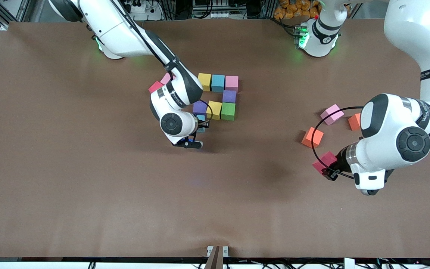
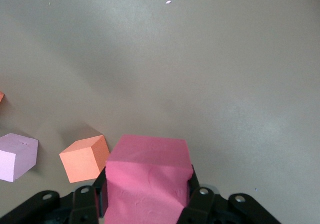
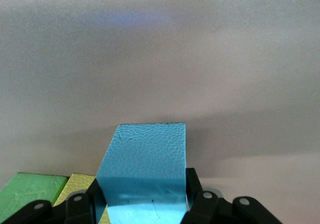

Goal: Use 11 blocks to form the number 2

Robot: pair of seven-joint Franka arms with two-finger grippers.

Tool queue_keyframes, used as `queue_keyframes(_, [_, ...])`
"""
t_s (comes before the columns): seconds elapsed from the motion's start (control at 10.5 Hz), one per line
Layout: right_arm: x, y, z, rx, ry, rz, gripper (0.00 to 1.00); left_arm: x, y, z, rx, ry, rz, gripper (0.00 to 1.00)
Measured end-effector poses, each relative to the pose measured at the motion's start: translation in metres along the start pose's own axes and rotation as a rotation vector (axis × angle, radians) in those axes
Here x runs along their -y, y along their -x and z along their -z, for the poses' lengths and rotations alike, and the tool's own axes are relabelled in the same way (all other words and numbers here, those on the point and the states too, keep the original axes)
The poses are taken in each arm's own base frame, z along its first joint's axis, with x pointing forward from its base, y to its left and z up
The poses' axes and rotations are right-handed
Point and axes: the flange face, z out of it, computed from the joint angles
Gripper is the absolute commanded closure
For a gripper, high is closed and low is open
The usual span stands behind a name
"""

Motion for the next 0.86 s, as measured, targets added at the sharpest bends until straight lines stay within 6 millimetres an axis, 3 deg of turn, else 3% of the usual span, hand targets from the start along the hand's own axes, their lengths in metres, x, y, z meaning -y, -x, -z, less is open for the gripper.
queue_keyframes(0.29, [0.001, -0.001, 0.002, -0.003, -0.002, 0.0, 0.28, 0.0, 0.0, 0.0, 0.001, -0.001, -0.001, 0.89])
queue_keyframes(0.48, [0.002, -0.003, 0.009, -0.015, -0.01, 0.0, 0.22, -0.002, 0.003, -0.001, 0.002, -0.001, -0.006, 0.89])
queue_keyframes(0.67, [0.006, -0.004, 0.023, -0.034, -0.026, 0.005, 0.2, -0.004, 0.006, -0.001, 0.002, -0.001, -0.011, 0.89])
queue_keyframes(0.86, [0.007, 0.0, 0.052, -0.049, -0.043, 0.009, 0.14, -0.004, 0.007, -0.001, 0.002, -0.001, -0.012, 0.89])
